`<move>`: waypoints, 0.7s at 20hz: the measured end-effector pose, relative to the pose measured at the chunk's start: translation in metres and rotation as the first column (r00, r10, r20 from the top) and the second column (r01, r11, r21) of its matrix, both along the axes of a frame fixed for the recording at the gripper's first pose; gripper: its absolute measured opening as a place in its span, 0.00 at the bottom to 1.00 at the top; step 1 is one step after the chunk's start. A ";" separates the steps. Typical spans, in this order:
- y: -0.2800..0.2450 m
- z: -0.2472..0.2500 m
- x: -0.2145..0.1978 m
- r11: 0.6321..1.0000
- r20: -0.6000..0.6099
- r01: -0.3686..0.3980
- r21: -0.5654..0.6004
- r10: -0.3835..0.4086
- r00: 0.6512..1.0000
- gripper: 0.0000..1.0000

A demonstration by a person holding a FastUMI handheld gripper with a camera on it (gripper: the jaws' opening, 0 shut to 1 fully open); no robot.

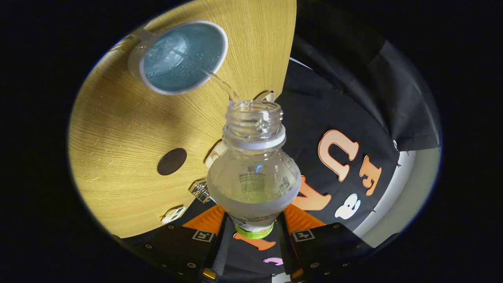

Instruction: Take the bottle from table, then pour the juice into the cup, finally place the bottle on the coaster

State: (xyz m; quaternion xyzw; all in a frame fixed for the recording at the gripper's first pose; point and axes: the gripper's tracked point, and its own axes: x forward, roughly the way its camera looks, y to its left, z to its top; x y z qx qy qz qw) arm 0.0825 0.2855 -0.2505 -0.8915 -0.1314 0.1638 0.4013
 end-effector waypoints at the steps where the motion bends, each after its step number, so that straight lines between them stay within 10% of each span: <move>1: 0.000 0.000 0.001 1.000 0.001 0.001 -0.001 -0.001 1.000 0.57; 14: -0.011 -0.014 -0.001 0.996 -0.063 0.050 0.073 -0.045 0.997 0.57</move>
